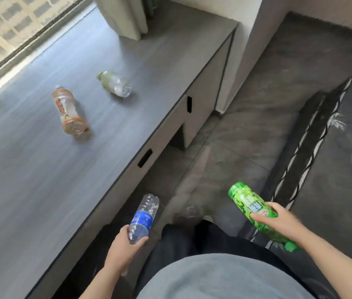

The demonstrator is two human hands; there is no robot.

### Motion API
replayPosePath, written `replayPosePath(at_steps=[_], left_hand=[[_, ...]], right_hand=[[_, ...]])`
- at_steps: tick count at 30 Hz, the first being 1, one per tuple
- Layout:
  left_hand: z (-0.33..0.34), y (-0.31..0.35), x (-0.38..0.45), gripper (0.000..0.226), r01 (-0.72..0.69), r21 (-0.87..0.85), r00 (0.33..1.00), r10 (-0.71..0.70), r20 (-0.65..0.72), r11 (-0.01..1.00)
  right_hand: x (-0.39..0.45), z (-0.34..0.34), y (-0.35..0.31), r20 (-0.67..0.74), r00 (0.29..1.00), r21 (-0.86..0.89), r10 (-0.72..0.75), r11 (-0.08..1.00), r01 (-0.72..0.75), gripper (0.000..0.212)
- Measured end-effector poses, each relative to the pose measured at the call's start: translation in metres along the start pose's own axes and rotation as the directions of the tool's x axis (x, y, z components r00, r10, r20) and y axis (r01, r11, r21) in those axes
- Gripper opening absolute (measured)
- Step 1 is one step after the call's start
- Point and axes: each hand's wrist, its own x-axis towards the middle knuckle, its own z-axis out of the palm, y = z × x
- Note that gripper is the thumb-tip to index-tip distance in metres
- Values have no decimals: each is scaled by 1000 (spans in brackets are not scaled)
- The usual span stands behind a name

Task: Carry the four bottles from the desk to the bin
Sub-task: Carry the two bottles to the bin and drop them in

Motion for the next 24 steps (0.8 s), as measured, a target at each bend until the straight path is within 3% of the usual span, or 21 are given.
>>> replayPosePath(at_steps=[7,13,19,24], left_hand=[[18,46,23,62,-3,125,999,-2,37,992],[15,113,69,59,-12,207,995,-9,99,978],[21,225,128,52,-219,389,964,137,230,895],[46,337,160,53,-364,434,918,239,315,824]], right_hand=[[13,-37,27,-44,995,226,88,971,-76,53],[38,-60,24,-68,979,319,192,934,-161,47],[43,-86,37,-128,932,427,340,867,-258,28],[48,-110,62,-102,868,512,486,774,-372,30]])
